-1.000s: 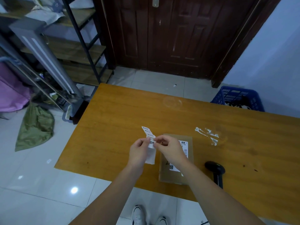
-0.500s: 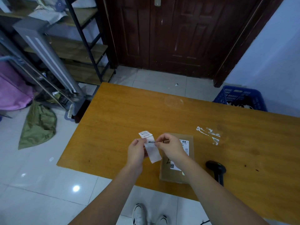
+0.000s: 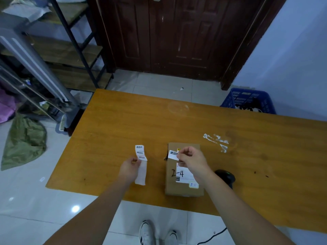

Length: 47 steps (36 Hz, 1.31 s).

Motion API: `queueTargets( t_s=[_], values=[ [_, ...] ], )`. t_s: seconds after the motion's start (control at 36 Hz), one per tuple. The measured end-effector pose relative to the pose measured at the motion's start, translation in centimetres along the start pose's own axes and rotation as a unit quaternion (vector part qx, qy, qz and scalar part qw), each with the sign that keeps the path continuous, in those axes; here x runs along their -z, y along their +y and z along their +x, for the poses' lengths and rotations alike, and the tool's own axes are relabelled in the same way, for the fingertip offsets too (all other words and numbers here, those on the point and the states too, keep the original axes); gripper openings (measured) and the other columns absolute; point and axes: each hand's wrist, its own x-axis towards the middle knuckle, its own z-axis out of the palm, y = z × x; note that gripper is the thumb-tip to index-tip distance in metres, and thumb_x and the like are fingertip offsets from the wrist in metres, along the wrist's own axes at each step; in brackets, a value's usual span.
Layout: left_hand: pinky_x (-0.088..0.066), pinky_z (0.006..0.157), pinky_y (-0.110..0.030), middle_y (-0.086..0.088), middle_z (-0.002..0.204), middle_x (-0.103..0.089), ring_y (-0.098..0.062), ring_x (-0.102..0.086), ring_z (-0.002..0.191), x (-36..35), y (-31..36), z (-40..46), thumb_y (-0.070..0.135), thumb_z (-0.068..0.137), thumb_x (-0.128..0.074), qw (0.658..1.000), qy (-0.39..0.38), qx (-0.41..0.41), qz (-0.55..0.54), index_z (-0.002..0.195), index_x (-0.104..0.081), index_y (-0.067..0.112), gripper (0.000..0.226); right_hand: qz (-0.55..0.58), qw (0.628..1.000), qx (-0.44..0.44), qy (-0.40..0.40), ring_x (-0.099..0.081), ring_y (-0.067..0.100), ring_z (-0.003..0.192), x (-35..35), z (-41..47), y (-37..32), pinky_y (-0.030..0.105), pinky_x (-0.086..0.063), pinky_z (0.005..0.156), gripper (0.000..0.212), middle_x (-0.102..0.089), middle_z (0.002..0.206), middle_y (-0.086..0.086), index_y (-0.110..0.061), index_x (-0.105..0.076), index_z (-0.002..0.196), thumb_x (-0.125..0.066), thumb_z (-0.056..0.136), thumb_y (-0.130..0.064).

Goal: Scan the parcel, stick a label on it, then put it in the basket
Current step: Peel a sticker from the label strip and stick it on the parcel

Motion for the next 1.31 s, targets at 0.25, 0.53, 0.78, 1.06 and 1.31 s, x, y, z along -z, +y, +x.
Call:
queueTargets(
  t_s=[0.25,0.53,0.78,1.06,1.31],
  values=[
    [-0.049,0.077,-0.036,-0.01,0.114,-0.073,-0.031,-0.066,0.104,0.6,-1.0,0.9,0.043,0.099,-0.061,0.981,0.011,0.012,0.194,0.131,-0.062,0.016,0.042,-0.034,0.999,-0.002,0.023,-0.073,0.016,0.072,2.0,-0.1,1.1,0.023,-0.059,0.066,0.009,-0.072,0.086,0.004,-0.011,-0.069,0.09,-0.07,0.095,-0.004],
    [-0.052,0.067,-0.022,0.014,0.096,-0.069,-0.003,-0.064,0.085,-2.2,5.7,-3.7,0.039,0.1,-0.063,0.975,-0.038,-0.183,0.123,0.115,-0.068,0.024,0.022,-0.044,0.999,0.02,0.02,-0.073,0.019,0.074,1.9,-0.8,1.3,0.02,-0.06,0.063,0.011,-0.072,0.096,0.012,-0.012,-0.067,0.096,-0.069,0.095,-0.001],
    [-0.046,0.063,-0.032,-0.002,0.083,-0.072,-0.014,-0.059,0.069,-6.6,8.8,-4.9,0.039,0.099,-0.066,0.97,-0.128,-0.184,0.091,0.088,-0.068,0.024,0.019,-0.02,0.998,0.042,0.049,-0.072,0.014,0.072,2.1,-1.0,2.0,0.02,-0.06,0.062,0.015,-0.074,0.087,0.008,-0.012,-0.069,0.093,-0.072,0.092,0.002],
    [-0.047,0.067,-0.032,-0.006,0.094,-0.074,-0.022,-0.065,0.083,-8.1,11.3,-4.3,0.032,0.096,-0.073,0.976,-0.121,-0.175,0.051,0.097,-0.07,0.014,0.018,-0.042,0.995,0.034,0.083,-0.069,0.016,0.068,3.5,0.6,1.3,0.027,-0.057,0.062,0.016,-0.073,0.082,0.005,-0.014,-0.069,0.089,-0.078,0.088,0.0],
    [-0.045,0.061,-0.031,0.005,0.083,-0.067,-0.016,-0.06,0.076,-7.5,13.1,-1.4,0.031,0.095,-0.073,0.982,-0.075,-0.165,0.053,0.092,-0.067,0.019,0.013,-0.084,0.992,0.048,0.083,-0.07,0.017,0.067,2.3,4.0,-1.6,0.032,-0.06,0.063,0.019,-0.072,0.086,0.009,-0.015,-0.063,0.088,-0.078,0.089,-0.003]
  ],
)
